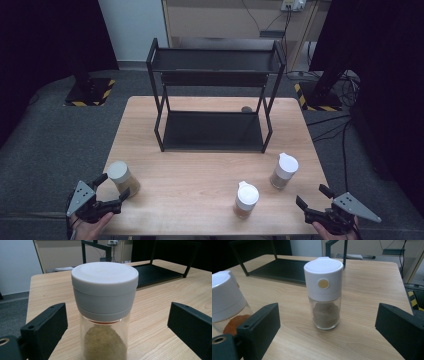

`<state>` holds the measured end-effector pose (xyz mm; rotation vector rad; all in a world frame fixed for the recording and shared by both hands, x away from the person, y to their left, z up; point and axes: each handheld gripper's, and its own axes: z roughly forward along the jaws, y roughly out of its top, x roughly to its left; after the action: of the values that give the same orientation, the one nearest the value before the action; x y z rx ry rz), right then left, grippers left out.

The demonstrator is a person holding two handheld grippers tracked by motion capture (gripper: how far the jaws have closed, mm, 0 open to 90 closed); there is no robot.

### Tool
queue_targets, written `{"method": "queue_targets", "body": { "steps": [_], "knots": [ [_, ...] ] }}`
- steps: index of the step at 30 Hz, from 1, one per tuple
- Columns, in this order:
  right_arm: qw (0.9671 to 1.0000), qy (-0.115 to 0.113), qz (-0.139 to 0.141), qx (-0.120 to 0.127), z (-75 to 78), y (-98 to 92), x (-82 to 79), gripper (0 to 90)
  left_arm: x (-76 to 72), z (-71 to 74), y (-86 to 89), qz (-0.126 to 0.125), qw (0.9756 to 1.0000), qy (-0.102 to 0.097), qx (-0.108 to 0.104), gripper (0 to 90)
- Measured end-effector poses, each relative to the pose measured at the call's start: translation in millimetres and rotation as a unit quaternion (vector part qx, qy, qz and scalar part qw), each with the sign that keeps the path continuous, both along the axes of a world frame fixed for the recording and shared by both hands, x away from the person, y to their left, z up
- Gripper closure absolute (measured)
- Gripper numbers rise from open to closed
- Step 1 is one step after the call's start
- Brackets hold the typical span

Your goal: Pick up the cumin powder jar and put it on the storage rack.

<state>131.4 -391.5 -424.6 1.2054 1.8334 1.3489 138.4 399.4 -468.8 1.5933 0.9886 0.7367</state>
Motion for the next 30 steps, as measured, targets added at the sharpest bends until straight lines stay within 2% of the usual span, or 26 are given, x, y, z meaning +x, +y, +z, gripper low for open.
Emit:
{"method": "queue_targets", "body": {
  "steps": [3,14,16,30],
  "knots": [
    [0.9999,0.002,0.000,-0.010,1.1,3.4,0.7,6.0,0.2,0.7,-0.9,-0.001,1.0000,0.000,0.004,1.6],
    [1.0000,0.005,0.004,0.004,-0.9,-1.0,1.7,6.0,0.8,-0.1,-0.1,-0.004,1.0000,0.002,0.000,1.6],
    [1.0000,-0.002,0.005,0.001,-0.7,0.2,0.3,6.0,0.5,0.0,0.5,-0.004,1.0000,0.003,-0.001,1.6],
    [0.9998,0.003,0.017,-0.003,-0.8,-0.1,4.0,6.3,-1.7,1.5,2.4,-0.001,0.9999,0.001,-0.010,1.5]
  ]
}}
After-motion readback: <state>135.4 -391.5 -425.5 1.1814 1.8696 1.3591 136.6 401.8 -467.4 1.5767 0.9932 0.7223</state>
